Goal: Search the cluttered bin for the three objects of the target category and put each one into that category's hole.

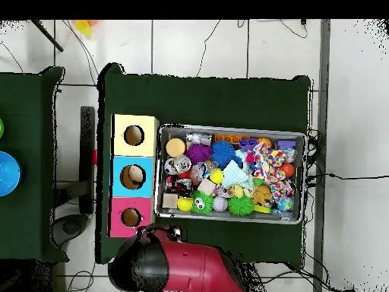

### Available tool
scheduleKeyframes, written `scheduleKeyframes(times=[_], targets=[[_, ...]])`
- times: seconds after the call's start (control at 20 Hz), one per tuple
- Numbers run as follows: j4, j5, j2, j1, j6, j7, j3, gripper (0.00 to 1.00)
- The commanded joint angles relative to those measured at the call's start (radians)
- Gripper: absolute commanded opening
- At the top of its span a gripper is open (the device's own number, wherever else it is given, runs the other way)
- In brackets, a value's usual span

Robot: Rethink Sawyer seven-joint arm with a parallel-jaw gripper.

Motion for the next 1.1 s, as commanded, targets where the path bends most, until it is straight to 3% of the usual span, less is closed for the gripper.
scheduleKeyframes(times=[0.05, 0.65, 1.1], targets=[[-0.027, -0.037, 0.08, -0.057, -0.072, 0.081, 0.046, 1.0], [-0.119, -0.03, 0.114, -0.076, -0.019, 0.067, 0.065, 1.0], [-0.167, -0.055, 0.16, -0.138, -0.033, 0.0, 0.09, 1.0]])
